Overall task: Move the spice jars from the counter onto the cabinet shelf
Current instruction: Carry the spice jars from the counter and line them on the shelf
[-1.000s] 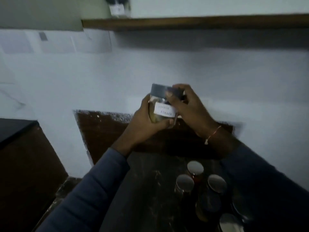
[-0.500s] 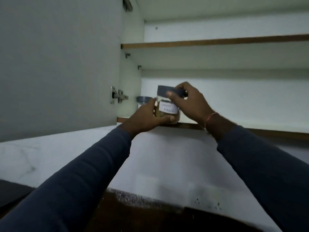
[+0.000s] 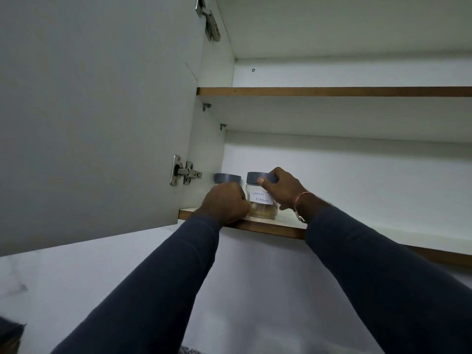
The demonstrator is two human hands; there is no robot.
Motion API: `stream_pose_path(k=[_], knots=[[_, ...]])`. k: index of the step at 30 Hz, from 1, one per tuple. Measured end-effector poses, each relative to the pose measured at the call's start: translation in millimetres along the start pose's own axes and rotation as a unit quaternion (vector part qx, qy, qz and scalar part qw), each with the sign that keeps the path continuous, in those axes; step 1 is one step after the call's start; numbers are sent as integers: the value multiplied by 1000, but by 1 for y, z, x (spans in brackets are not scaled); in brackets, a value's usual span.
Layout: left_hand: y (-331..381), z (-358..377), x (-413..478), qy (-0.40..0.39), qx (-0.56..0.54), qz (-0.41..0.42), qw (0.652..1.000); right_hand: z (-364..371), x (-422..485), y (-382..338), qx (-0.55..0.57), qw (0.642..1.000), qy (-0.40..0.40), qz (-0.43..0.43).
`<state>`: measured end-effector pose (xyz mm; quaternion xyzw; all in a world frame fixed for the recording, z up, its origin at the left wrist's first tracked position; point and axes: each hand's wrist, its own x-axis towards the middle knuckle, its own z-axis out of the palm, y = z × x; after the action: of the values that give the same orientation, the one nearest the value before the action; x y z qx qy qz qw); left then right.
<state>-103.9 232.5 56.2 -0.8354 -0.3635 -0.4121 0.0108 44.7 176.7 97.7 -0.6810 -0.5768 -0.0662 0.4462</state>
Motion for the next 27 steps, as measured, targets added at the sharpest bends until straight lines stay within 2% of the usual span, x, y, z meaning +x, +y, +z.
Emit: stream_pose_path(k=[5,14,27], knots=[[-8,27,0,62,-14,-52,997,28,47,12,-112,994,-8,11],[-13,32,4,87,-23,-35,995,45,98,14,-280,959,-53,15],[-10,28,1,84,-22,-35,996,64,107,24,-247,968,-32,30]])
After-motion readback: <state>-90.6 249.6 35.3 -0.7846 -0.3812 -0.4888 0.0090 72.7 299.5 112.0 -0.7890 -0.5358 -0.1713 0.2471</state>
